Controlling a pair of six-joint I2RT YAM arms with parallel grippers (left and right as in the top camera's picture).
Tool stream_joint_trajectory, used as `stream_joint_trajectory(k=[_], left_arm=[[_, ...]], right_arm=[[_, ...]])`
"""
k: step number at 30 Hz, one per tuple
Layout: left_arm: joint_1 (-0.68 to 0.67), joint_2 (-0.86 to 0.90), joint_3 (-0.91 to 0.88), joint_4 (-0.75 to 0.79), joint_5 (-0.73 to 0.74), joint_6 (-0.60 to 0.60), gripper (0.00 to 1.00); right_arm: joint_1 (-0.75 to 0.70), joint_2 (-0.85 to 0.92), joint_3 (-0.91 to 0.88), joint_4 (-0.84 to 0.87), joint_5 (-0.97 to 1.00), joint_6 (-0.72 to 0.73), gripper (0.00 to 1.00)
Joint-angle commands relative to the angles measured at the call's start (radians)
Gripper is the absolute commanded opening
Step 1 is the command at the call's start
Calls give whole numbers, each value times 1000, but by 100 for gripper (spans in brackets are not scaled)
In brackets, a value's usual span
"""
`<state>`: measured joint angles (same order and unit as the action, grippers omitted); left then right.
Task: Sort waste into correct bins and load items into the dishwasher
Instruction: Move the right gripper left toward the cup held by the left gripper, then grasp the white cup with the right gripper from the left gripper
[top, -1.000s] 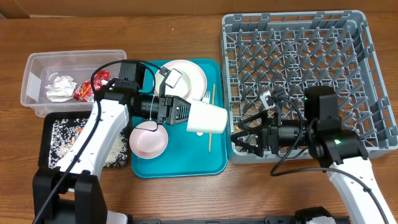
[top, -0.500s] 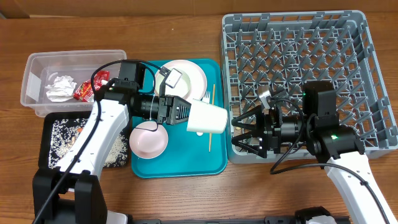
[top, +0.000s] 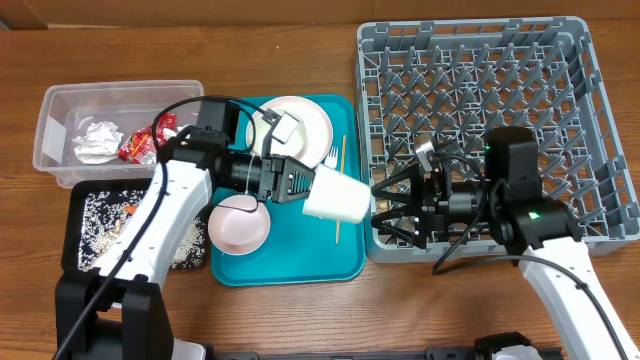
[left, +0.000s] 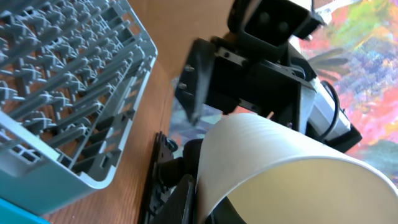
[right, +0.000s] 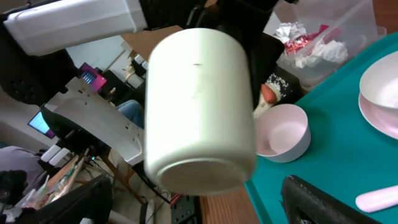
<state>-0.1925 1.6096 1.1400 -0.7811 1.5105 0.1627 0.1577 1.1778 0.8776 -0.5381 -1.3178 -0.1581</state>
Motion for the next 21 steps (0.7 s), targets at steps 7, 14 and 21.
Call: stream_joint_trajectory(k=[7,14,21], left_arm=[[-18,-25,20,27,6,-3,8],[-18,-25,20,31,5,-2,8],[-18,-25,20,38,5,-2,7]], right_arm=[[5,37,25,8,-39,-8,95],[27,37,25,21,-39,-7,96],[131,37,25,79,-18,-7,96]])
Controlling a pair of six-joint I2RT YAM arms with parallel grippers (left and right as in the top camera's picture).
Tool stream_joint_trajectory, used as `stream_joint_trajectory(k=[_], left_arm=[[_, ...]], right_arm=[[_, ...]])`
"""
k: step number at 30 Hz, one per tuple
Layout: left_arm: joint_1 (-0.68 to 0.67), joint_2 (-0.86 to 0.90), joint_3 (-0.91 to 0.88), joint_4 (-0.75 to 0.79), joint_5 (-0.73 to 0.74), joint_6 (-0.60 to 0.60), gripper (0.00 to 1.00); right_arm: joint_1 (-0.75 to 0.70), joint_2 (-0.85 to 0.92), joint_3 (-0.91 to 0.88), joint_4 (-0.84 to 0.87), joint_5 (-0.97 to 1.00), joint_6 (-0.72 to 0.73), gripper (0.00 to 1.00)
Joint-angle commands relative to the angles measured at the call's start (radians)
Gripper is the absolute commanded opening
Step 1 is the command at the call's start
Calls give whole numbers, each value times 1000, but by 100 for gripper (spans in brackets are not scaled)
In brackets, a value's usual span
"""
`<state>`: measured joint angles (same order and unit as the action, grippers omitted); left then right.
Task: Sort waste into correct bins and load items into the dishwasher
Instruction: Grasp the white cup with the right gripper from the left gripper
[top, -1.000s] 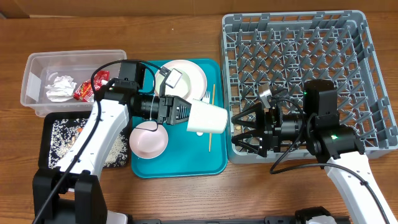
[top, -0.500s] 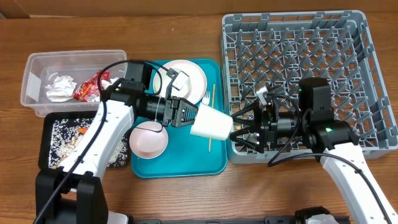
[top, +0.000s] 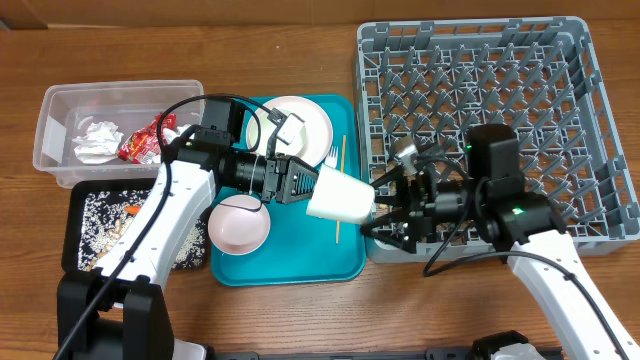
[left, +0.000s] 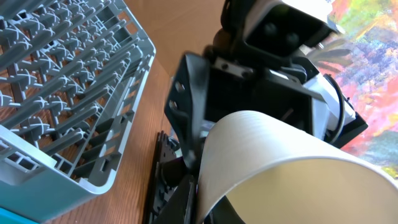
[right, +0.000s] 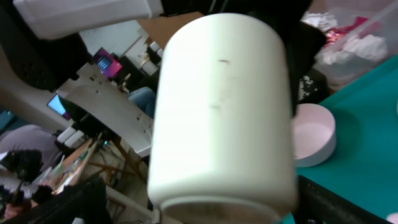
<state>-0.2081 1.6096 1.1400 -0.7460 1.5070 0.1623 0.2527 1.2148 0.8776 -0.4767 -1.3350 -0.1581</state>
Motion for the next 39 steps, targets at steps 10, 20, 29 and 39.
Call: stream_joint_trajectory(k=[10,20,29,39], left_arm=[[-3,-25,20,-2,-52,-2,6],[-3,-25,20,-6,-61,-2,5],[-3,-25,20,-9,-92,-2,5],[-11,-25,20,-9,-104,-2,4]], right_arm=[[74,0,25,70,30,2,94],[74,0,25,157,16,31,88],[74,0,25,190,16,31,87],[74,0,25,253,16,86,86]])
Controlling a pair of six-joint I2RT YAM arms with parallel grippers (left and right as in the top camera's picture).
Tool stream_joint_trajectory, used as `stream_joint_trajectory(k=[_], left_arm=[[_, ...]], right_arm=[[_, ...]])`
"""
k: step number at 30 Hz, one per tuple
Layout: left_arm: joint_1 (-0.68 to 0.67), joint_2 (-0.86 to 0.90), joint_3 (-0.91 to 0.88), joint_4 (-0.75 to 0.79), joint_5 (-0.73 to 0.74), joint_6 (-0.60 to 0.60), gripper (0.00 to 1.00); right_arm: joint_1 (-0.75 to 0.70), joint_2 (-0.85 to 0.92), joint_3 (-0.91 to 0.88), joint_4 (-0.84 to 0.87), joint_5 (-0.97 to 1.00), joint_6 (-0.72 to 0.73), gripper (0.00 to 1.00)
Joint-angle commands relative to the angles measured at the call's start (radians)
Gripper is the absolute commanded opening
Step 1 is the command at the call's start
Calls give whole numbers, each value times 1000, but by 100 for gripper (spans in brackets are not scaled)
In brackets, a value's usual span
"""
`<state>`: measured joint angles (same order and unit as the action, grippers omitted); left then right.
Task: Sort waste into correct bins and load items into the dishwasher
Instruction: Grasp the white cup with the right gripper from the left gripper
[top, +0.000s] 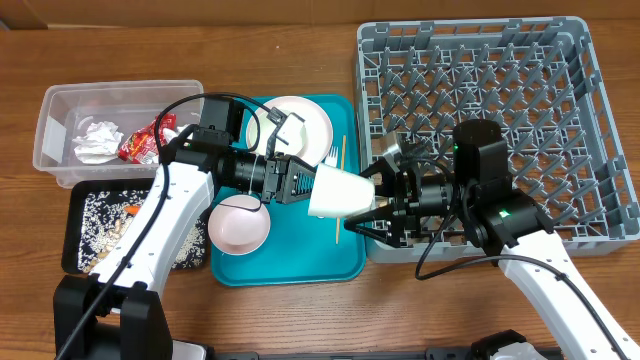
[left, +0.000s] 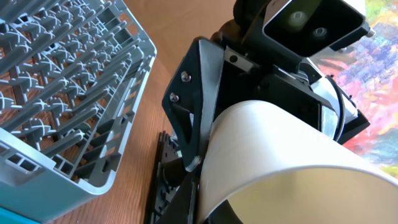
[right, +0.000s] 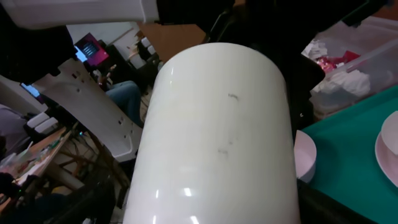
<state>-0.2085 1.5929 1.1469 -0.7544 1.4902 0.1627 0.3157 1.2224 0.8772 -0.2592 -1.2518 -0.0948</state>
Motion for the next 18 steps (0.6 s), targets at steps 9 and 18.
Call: stream_joint_trajectory(k=[9,18], left_arm=[[-16,-8,13,0,-88,-2,4],[-16,-8,13,4,-88,-2,4]], right_arm=[[11,-7,26,37,-68,43,83],[11,-7,26,30,-68,43,80]])
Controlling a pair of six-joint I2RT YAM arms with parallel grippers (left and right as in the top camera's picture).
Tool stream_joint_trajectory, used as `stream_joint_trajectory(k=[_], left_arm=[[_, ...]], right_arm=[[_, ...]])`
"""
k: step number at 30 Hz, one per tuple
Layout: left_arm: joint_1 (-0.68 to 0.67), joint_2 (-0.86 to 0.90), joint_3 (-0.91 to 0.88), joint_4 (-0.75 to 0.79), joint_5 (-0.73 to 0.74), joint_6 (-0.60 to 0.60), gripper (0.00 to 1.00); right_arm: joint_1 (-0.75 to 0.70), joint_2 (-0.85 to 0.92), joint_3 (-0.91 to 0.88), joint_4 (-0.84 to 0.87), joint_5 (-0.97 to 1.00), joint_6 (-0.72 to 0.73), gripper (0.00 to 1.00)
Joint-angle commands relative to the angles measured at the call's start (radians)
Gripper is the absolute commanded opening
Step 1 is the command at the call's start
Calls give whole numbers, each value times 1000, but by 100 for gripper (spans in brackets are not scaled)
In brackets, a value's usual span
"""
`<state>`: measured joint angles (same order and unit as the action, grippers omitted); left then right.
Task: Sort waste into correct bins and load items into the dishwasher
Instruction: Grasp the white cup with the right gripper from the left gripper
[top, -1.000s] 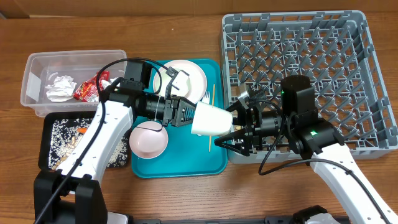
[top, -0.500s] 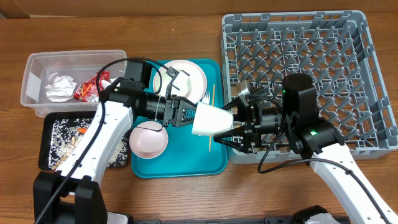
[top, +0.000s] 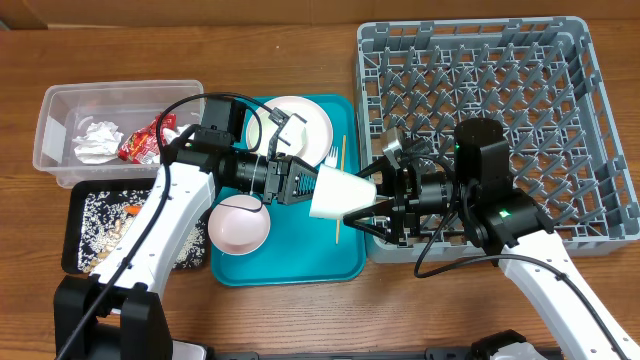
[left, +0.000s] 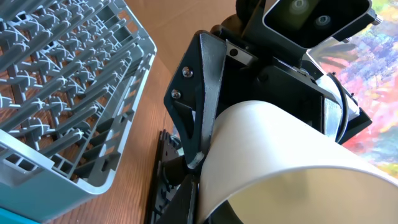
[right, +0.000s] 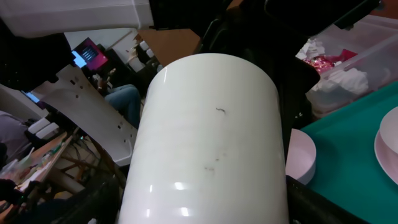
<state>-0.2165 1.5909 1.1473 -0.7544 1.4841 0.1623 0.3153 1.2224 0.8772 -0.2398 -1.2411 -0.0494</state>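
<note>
A white cup (top: 338, 192) hangs on its side over the right edge of the teal tray (top: 290, 265), base pointing right. My left gripper (top: 312, 190) is shut on its rim; the cup's wall (left: 280, 149) fills the left wrist view. My right gripper (top: 358, 200) stands open with a finger on either side of the cup's base end, close against it. In the right wrist view the cup (right: 211, 143) fills the space between my dark fingers (right: 93, 199). The grey dish rack (top: 470, 22) lies to the right.
On the teal tray sit a pink bowl (top: 238, 222), a white plate (top: 290, 125) and a chopstick (top: 340, 150). At the left are a clear bin (top: 60, 110) with wrappers and a black tray (top: 85, 215) with food scraps.
Hardly anything differs. My right gripper sits a touch further over the cup's base, and the left gripper still holds the rim in the same place.
First my left gripper held the cup out sideways while the right gripper stood open a short way to the right by the rack's corner. Then the right gripper was closer, then its fingers flanked the cup's base, as they do now.
</note>
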Motion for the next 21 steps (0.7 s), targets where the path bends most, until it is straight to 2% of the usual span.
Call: stream_joint_trajectory(k=[1,8,16,21], left_arm=[[-8,-6,13,4,-82,-2,4],[-8,-6,13,4,-94,-2,5],[-8,-6,13,3,-116,-3,5],[-8,-6,13,2,-120,-3,8]], right_arm=[[11,-7,26,10,-78,-2,80],[11,-7,26,8,-78,-2,72],[11,-7,26,15,-78,-2,54],[11,-7,26,39,-77,-2,51]])
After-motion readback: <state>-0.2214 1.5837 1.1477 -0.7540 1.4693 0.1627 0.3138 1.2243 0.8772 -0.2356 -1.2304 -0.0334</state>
